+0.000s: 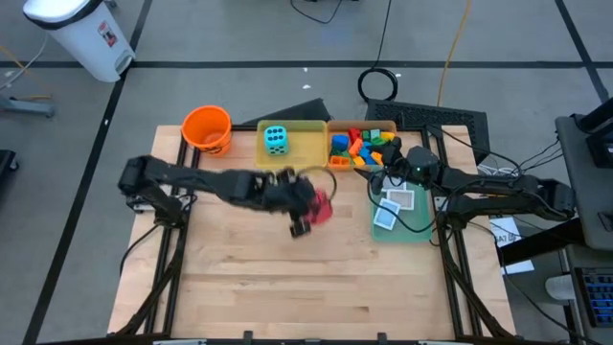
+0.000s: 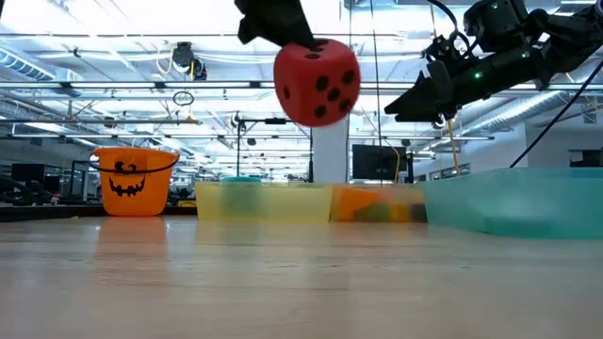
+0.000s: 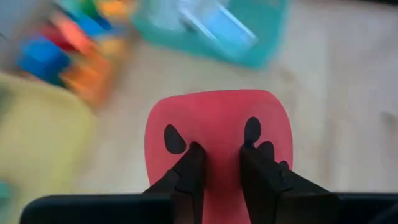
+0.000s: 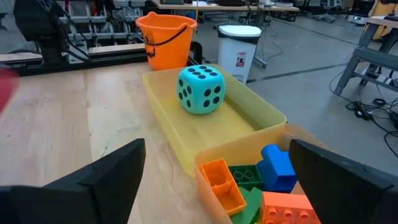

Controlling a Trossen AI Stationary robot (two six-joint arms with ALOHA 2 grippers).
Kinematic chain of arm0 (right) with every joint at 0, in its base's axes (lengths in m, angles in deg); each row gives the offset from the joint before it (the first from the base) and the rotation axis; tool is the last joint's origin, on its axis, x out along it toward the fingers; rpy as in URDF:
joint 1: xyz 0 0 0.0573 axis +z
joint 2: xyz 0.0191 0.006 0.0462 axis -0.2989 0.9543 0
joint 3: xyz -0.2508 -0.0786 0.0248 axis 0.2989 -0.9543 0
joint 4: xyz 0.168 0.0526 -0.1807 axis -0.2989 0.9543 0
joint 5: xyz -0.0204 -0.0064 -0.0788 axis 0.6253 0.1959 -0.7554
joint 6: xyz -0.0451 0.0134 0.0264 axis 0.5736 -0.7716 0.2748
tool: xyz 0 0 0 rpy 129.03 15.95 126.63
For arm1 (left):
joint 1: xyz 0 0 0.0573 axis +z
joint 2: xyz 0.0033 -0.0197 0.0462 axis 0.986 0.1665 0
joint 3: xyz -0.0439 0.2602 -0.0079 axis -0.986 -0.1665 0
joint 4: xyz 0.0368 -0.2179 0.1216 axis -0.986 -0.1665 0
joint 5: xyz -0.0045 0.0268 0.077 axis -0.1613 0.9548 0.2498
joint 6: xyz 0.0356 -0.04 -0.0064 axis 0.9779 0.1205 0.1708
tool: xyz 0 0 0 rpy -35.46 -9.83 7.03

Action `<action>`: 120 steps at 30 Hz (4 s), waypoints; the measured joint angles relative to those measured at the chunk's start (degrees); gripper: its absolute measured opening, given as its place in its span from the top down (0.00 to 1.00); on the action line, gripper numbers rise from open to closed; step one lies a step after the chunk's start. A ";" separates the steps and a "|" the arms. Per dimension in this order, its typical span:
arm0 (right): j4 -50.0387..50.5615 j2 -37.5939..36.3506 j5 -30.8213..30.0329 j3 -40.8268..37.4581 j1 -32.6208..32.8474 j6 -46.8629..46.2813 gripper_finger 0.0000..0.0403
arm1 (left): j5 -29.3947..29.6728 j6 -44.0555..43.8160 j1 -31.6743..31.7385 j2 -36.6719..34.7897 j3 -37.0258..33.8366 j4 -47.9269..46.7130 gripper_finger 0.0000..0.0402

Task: Pick & Place Toys
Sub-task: Put the red dice into the yellow bin, then return to Home Position

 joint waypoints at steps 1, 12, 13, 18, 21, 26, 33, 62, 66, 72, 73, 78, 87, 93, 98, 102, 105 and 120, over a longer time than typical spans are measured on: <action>-0.02 0.00 -0.02 0.00 0.00 0.00 0.09 | 1.56 2.39 1.37 -1.18 0.02 0.33 0.81; 0.02 0.00 -0.25 0.00 0.00 1.57 0.09 | 6.98 29.59 20.58 0.37 0.02 7.77 0.88; 0.02 0.00 -0.28 0.00 0.00 1.62 0.09 | 6.96 31.43 22.24 1.41 0.02 9.44 0.88; 0.05 0.00 -0.38 0.00 0.00 1.94 0.09 | 2.62 37.17 28.96 7.17 0.07 15.13 0.88; 0.07 0.00 -0.45 0.00 0.00 2.20 0.09 | 2.63 38.20 31.48 11.00 0.04 14.35 0.88; 0.25 0.00 -2.22 0.00 0.00 3.14 0.09 | 2.59 37.43 33.61 14.64 0.04 13.51 0.89; 0.75 0.00 -3.15 0.00 -0.13 3.24 0.09 | 11.76 37.77 32.63 17.32 0.06 11.51 0.61; 0.34 0.02 -3.02 0.00 -0.11 3.04 0.09 | 3.68 18.35 15.94 -24.59 0.11 -10.06 0.02; 1.50 0.02 -2.81 0.00 0.43 -1.28 0.09 | 4.03 13.09 12.98 -30.53 -4.24 -14.52 0.02; 1.78 -1.72 -0.28 0.00 1.05 -6.91 0.09 | 3.79 11.57 6.92 -43.67 -25.15 0.87 0.02; 1.89 -2.51 0.28 0.00 0.98 -6.81 0.09 | 4.04 11.38 6.37 -46.42 -28.86 3.59 0.02; 3.54 -8.10 1.77 0.00 0.98 -5.61 0.09 | 5.33 10.10 5.82 -58.84 -45.29 14.73 0.02; 15.71 -20.82 1.75 -0.05 1.01 -5.20 0.09 | 6.00 7.66 5.85 -75.89 -63.15 23.95 0.02; 15.33 -28.96 1.75 -5.09 1.01 -5.22 0.09 | 5.85 9.31 5.86 -83.61 -71.75 28.26 0.02; 12.77 -35.09 3.06 -10.93 0.98 -6.93 0.09 | 4.97 9.15 5.86 -88.28 -75.47 29.37 0.02; 12.99 -39.22 7.18 -13.63 1.01 -8.78 0.09 | 3.71 9.46 5.86 -91.81 -77.90 29.34 0.02; 13.24 -41.90 11.00 -14.32 1.01 -10.44 0.09 | -0.08 9.65 5.86 -93.94 -79.47 29.19 0.02; 19.07 -52.54 15.20 -14.36 1.01 -12.11 0.09 | -5.77 12.47 5.84 -97.04 -84.89 36.80 0.02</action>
